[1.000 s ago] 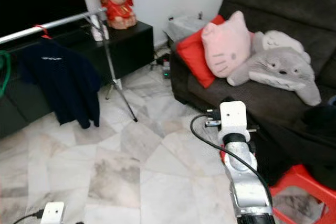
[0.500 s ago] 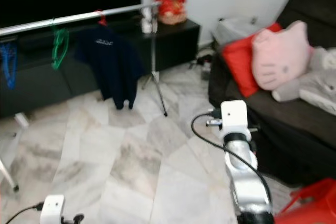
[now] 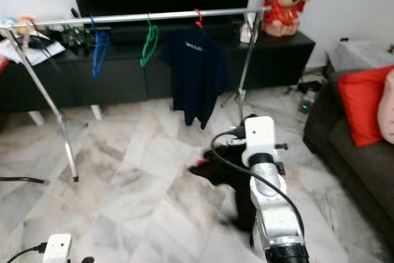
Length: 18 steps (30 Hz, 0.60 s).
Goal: Hang hanger
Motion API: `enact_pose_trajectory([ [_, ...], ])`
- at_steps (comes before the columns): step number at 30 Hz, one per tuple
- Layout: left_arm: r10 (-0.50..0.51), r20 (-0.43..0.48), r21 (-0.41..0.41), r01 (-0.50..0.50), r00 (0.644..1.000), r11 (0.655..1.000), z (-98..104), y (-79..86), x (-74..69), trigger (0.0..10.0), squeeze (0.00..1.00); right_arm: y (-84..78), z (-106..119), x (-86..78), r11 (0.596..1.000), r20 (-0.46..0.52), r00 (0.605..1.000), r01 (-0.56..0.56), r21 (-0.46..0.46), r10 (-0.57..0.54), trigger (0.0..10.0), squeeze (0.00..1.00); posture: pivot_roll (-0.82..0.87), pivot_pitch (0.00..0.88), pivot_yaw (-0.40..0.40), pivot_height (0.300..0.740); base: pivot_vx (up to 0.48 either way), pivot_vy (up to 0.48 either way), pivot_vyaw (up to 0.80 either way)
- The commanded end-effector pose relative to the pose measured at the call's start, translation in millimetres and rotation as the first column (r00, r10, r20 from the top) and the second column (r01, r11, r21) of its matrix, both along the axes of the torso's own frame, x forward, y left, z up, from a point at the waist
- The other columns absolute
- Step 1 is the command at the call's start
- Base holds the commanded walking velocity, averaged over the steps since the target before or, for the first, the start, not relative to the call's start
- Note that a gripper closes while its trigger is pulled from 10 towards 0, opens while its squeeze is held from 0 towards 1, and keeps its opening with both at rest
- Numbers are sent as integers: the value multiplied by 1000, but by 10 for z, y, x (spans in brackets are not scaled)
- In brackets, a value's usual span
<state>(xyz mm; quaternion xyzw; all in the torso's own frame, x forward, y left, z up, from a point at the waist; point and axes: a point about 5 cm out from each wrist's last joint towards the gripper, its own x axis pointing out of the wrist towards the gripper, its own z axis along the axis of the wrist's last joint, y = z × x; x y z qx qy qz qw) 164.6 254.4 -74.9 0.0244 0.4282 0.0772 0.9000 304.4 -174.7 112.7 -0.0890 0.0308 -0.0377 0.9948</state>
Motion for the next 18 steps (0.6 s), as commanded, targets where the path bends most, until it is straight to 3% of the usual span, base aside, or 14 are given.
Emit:
enact_pose_trajectory([
  [1,2,10,-7,-2,1000,1000,11,-38,55,10000,0,-162,-12,23,997,-2,998,67,45,-67,10000,0,-45,0,-9,716,0,0,0],
  [10,46,54,1,-46,997,999,35,-104,142,10000,0,-353,-238,40,969,-46,995,101,224,-93,10000,0,-4,0,-17,716,0,0,0],
  [18,26,48,14,-27,998,1000,55,-111,199,10000,0,-478,-388,-55,970,-68,989,141,196,-130,10000,0,-55,0,23,716,0,0,0],
])
